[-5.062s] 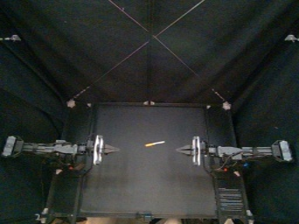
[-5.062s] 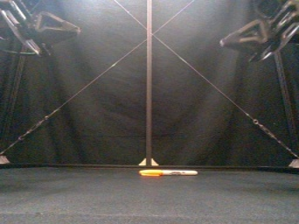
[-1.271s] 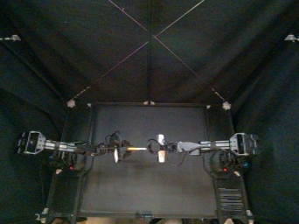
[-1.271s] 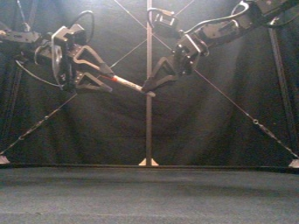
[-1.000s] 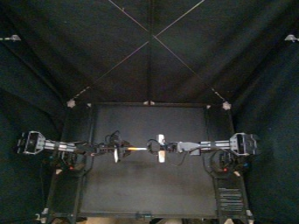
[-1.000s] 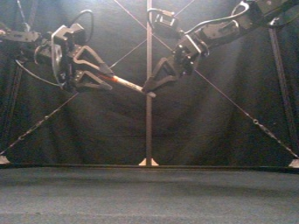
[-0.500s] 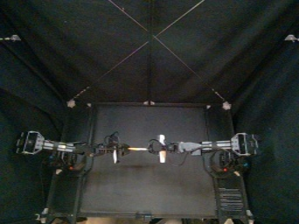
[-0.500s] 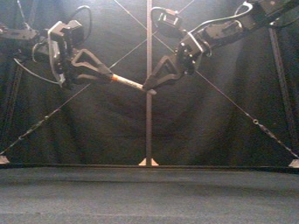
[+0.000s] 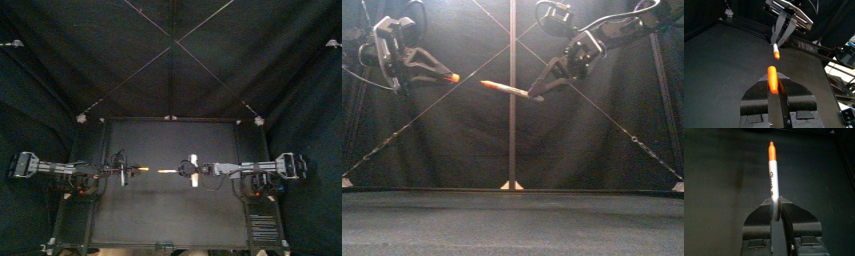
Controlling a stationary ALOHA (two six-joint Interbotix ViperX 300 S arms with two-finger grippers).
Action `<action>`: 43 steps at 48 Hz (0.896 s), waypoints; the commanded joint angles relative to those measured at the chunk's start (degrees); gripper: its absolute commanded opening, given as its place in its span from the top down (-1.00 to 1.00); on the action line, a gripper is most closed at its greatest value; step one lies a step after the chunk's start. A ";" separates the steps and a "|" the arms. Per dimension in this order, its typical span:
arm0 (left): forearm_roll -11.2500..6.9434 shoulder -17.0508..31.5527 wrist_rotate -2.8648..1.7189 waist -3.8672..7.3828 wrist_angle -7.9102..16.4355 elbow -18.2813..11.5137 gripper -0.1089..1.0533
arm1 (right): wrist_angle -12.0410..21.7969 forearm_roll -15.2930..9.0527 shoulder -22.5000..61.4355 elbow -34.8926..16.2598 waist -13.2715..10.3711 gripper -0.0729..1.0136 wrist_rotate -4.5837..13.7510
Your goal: Uncap the pen
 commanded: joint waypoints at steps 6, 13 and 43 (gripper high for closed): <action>0.00 -1.14 0.00 -0.44 1.49 -0.26 0.18 | -2.02 0.18 -4.83 2.02 -0.09 0.09 0.00; 0.00 -1.14 0.09 -0.53 1.49 -0.35 0.19 | -2.37 0.09 -5.63 3.08 -0.18 0.09 -0.09; 0.00 -1.05 0.00 -0.62 1.41 -0.35 0.18 | -2.37 0.00 -5.71 3.43 -0.18 0.09 -0.09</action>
